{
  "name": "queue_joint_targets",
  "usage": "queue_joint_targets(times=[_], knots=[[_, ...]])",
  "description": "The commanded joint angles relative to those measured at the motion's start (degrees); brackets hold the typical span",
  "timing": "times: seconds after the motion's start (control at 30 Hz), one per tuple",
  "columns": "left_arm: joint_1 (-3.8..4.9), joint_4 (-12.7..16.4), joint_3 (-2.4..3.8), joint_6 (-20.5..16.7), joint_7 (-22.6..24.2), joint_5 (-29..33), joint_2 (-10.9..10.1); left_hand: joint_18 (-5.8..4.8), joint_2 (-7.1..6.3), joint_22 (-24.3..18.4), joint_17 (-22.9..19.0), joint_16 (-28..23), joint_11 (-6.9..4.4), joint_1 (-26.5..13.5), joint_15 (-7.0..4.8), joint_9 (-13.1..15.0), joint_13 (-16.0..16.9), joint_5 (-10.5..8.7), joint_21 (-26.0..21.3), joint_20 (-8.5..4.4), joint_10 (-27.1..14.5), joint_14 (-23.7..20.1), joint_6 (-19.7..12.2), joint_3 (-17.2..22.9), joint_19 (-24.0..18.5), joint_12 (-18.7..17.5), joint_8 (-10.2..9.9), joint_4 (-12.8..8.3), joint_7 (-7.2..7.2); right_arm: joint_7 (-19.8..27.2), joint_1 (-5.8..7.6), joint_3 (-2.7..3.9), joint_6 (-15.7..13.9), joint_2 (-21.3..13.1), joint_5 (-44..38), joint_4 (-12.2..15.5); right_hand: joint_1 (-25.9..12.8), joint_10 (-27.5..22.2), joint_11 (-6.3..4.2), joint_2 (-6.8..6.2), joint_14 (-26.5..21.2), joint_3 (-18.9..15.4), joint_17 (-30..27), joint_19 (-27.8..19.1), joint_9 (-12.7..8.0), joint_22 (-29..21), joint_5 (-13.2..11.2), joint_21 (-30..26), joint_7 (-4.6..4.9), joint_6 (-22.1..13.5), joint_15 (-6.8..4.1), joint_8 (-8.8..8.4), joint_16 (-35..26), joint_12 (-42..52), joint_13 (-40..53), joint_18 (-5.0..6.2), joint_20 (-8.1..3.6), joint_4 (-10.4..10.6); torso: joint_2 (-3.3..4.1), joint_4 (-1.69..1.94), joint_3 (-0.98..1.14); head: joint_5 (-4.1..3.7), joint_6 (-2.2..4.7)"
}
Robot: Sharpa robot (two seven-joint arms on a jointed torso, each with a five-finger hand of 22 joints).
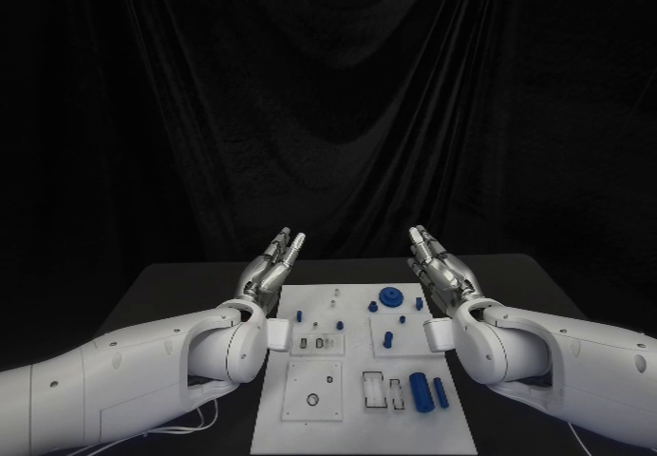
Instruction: Assemble the parts on the task board
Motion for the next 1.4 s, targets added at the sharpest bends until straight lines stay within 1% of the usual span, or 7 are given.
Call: queue_joint_targets(times=[0.03,0.5,0.6,0.63,1.07,1.23,1.4], knots=[[1.29,-0.48,-1.06,13.79,4.42,7.57,0.48,1.04,-0.28,-0.06,-0.08,-0.21,-0.10,4.00,-5.30,0.11,-0.05,0.79,-0.35,1.16,-0.01,-0.02,0.14,-0.14,0.05,-0.19,0.41,0.72,-0.75,-1.36,1.23,-1.14,13.87,-0.37,5.87,-0.17,2.32,-0.12,-0.33,0.32,-0.03,-0.90,-0.09,-0.05,-0.08,-0.10,0.14,-0.21,-0.48,0.02,-4.72,-0.21,-0.20,-0.27,-0.08,0.87,1.10,0.42,0.00,0.00,0.00,-0.01,-0.01],[4.04,-1.62,-4.65,25.89,7.10,14.16,1.38,0.50,0.94,-0.06,-0.08,-0.21,3.08,-3.38,-1.99,0.15,-0.05,-3.03,-0.35,3.30,-0.01,-0.02,0.10,-1.96,0.05,-0.19,0.45,0.90,1.69,-2.37,5.08,-6.38,31.16,-1.37,13.00,-0.58,4.19,-0.12,1.28,-0.66,-0.03,-0.71,-0.09,-0.05,-0.08,-0.10,-1.49,-0.21,1.15,0.02,-1.92,-0.21,-0.20,-0.27,-0.08,1.03,1.53,0.33,0.00,0.00,0.00,-0.01,-0.01],[4.05,-1.62,-4.65,25.90,7.11,14.16,1.38,0.22,2.47,-0.06,-0.08,-0.21,4.01,-5.52,-0.69,0.15,-0.05,-3.03,-0.35,4.32,-0.01,-0.02,0.06,-2.75,0.05,-0.19,0.45,0.84,1.35,-2.42,5.24,-6.59,31.86,-1.41,13.29,-0.60,5.41,-0.12,2.27,-1.49,-0.03,-0.58,-0.09,-0.05,-0.08,-0.10,-2.15,-0.21,1.85,0.02,0.28,-0.21,-0.20,-0.27,-0.08,1.11,2.42,0.18,0.00,0.00,0.00,-0.01,-0.01],[2.31,-5.94,-4.68,35.11,9.32,2.04,-0.20,0.21,2.51,-0.06,-0.08,-0.21,4.10,-5.61,-0.60,0.15,-0.05,-3.03,-0.35,4.41,-0.01,-0.02,0.05,-2.89,0.05,-0.19,0.44,0.82,1.24,-3.67,5.22,-6.60,36.56,-1.74,13.17,-2.23,5.97,-0.12,2.49,-1.90,-0.03,-0.50,-0.09,-0.05,-0.08,-0.10,-2.69,-0.21,1.97,0.02,1.04,-0.21,-0.20,-0.27,-0.08,1.14,2.78,0.18,-0.13,-0.20,0.03,-0.38,-0.76],[1.99,-6.81,-4.68,36.17,10.53,1.48,-1.12,0.66,2.38,-0.06,-0.08,-0.21,6.21,0.03,1.61,0.24,-0.05,0.73,-0.35,7.16,-0.01,-0.02,0.95,-1.22,0.05,-0.19,0.55,0.62,2.68,-3.87,5.22,-6.61,38.54,-2.20,8.56,-2.80,12.27,-0.12,6.09,-2.69,-0.03,1.89,-0.09,-0.05,0.33,-0.10,2.31,-0.21,6.00,1.16,3.52,0.43,-0.20,-0.27,-0.08,0.88,2.81,-2.76,-0.07,-0.31,0.10,0.07,-2.85],[1.80,-7.40,-4.68,34.14,11.73,-2.08,-1.32,0.82,1.79,-0.06,-0.08,-0.21,7.13,2.32,2.18,0.41,0.35,2.50,-0.35,7.91,0.90,-0.02,2.04,-0.39,0.05,0.30,0.77,0.69,4.27,-2.50,5.24,-6.61,38.20,-2.94,2.01,-3.01,18.22,-0.12,10.57,-1.94,-0.03,3.91,-0.09,-0.05,0.50,-0.10,6.50,-0.21,4.96,1.16,7.07,1.05,-0.20,-0.27,-0.08,0.20,5.82,-7.98,-0.06,-0.29,0.07,0.01,-4.11],[1.71,-7.72,-4.68,31.57,14.00,-5.49,-2.39,1.04,5.45,-0.06,-0.08,-0.21,8.22,-0.04,3.06,0.81,0.76,-1.43,-0.35,9.27,2.52,-0.02,5.47,0.14,0.05,1.41,1.40,0.89,6.76,-1.65,5.94,-6.60,35.98,-4.39,-4.34,-3.00,20.19,-0.12,12.16,-1.23,-0.03,4.64,-0.09,1.05,0.86,0.56,7.86,0.60,7.27,2.03,10.09,2.63,-0.20,-0.27,-0.08,0.85,9.43,-9.53,-0.03,-0.36,0.08,-0.40,-5.89]])
